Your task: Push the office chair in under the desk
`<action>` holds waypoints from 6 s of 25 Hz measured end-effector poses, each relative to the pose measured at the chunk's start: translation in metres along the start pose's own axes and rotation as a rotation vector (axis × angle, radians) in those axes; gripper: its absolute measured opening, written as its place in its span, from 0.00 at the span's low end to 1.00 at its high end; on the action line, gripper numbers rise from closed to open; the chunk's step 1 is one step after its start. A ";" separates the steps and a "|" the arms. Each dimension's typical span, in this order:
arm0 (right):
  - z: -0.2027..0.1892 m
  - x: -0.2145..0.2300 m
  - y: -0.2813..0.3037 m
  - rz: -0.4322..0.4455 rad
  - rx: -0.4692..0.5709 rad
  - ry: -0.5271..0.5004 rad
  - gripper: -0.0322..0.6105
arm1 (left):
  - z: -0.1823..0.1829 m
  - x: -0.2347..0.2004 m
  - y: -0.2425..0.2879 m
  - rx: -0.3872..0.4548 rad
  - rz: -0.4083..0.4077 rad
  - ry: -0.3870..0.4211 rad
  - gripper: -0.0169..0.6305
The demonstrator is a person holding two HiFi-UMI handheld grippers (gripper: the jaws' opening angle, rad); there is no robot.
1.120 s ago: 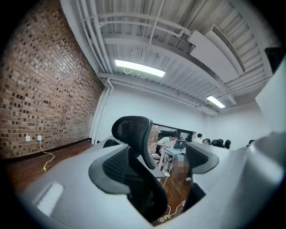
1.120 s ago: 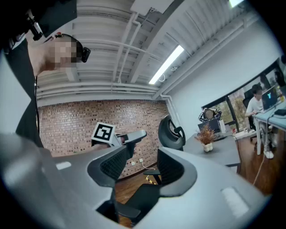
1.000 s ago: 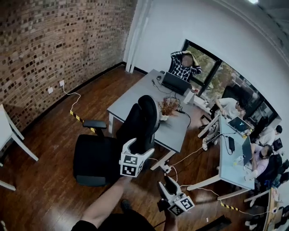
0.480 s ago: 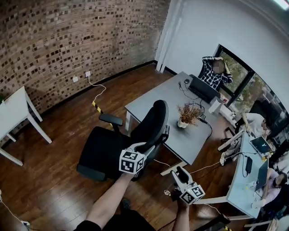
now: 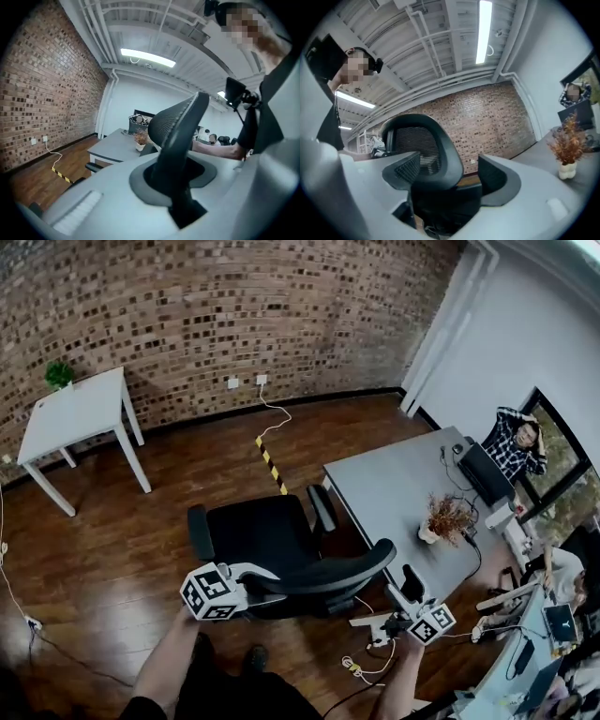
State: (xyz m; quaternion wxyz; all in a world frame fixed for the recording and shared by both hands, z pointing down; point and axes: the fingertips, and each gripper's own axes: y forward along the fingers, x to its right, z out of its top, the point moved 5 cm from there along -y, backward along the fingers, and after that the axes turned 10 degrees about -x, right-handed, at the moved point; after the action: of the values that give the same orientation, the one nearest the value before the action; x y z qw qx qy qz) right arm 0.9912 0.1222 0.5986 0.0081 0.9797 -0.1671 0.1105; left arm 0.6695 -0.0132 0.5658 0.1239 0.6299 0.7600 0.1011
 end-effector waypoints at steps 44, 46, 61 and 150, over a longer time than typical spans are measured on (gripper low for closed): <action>-0.041 -0.413 0.237 0.868 -0.023 -0.131 0.48 | -0.105 0.102 -0.414 0.169 0.647 -0.120 0.73; -0.048 -0.435 0.261 0.933 -0.035 -0.129 0.47 | -0.117 0.104 -0.443 0.180 0.708 -0.141 0.76; -0.073 -0.548 0.388 1.112 -0.095 -0.112 0.42 | -0.158 0.116 -0.587 0.168 0.996 -0.222 0.83; -0.165 -0.614 0.900 0.900 -0.050 -0.115 0.34 | -0.317 -0.367 -0.895 0.202 0.793 -0.232 0.87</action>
State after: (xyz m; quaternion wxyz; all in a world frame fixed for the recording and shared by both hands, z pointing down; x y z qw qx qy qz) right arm 0.0945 -0.5190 0.6059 -0.0265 0.8136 -0.5792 0.0444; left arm -0.2010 -0.5394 0.6115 0.0976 0.8897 0.4460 -0.0057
